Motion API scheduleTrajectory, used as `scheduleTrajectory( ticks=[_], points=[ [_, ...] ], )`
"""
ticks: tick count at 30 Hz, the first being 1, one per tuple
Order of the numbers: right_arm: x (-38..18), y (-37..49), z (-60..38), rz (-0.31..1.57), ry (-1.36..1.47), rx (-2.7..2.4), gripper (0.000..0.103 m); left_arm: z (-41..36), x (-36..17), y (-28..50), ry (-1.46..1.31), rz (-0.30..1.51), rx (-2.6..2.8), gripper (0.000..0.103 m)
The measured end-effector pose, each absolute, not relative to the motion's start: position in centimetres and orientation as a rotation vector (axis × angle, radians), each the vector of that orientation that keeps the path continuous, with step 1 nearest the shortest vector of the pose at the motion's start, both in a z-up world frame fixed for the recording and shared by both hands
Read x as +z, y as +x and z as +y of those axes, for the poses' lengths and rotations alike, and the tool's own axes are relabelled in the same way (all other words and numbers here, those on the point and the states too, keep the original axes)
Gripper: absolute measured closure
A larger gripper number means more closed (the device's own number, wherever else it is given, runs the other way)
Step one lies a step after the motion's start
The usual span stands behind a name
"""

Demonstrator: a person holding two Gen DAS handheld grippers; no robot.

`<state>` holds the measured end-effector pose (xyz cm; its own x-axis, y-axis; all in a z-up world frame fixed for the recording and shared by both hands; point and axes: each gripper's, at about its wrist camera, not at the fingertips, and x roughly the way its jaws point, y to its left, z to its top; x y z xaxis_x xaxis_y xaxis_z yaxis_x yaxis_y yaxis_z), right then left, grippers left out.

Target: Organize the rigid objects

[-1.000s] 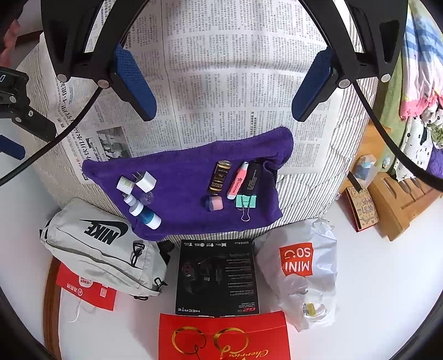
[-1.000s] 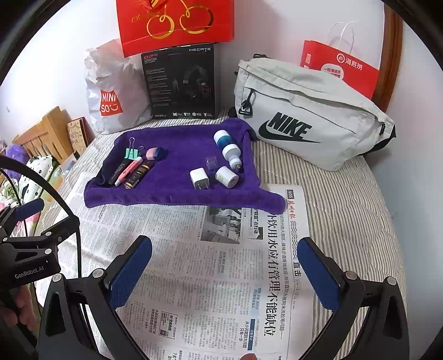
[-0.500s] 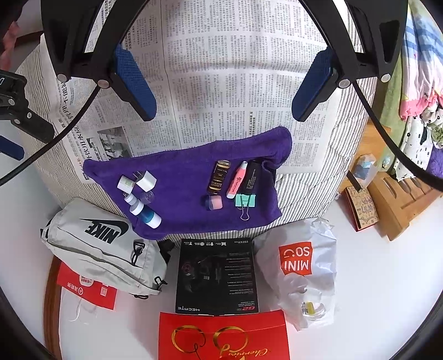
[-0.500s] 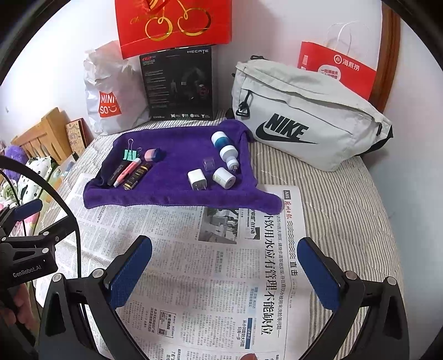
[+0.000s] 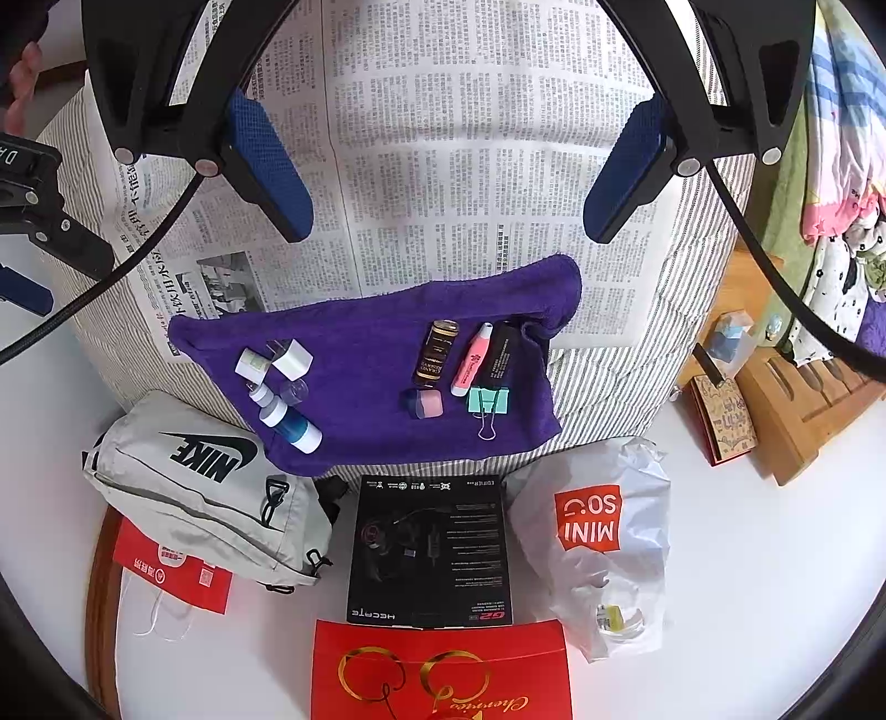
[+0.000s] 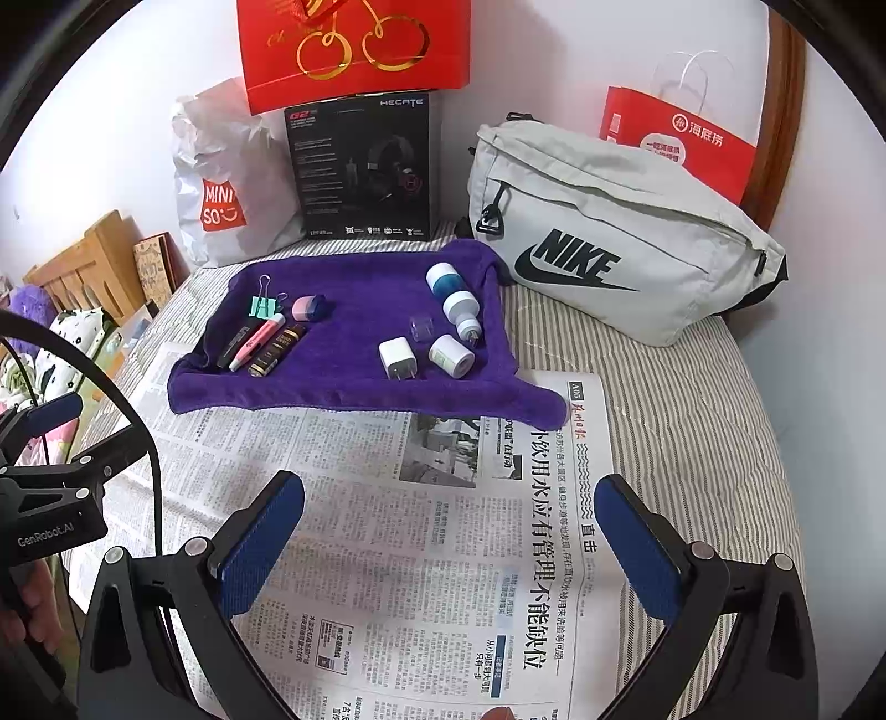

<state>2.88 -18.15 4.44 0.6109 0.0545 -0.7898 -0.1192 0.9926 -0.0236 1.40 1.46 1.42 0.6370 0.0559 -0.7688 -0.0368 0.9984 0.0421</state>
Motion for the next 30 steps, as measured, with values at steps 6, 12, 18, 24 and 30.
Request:
scheduleTrajectory(
  ticks=[6,12,18,24,30],
  points=[
    [4.39,2.88,-18.06,0.910,-0.081,0.101,0.000,1.36,1.38,1.33,0.026,0.881,0.054,0.004],
    [4.49,2.66,-17.96,0.907,-0.085,0.102,0.000,1.28,1.43,1.03,0.029,0.878,0.050,0.004],
    [4.61,2.62,-17.97,0.903,-0.086,0.103,0.000,1.29,1.46,1.05,0.035,0.880,0.049,0.004],
    [4.60,2.56,-17.93,0.904,-0.091,0.103,0.000,1.36,1.57,0.97,0.032,0.876,0.045,0.004],
    [4.60,2.42,-17.81,0.906,-0.099,0.106,0.000,1.56,1.58,0.78,0.023,0.873,0.041,0.004]
  ],
)
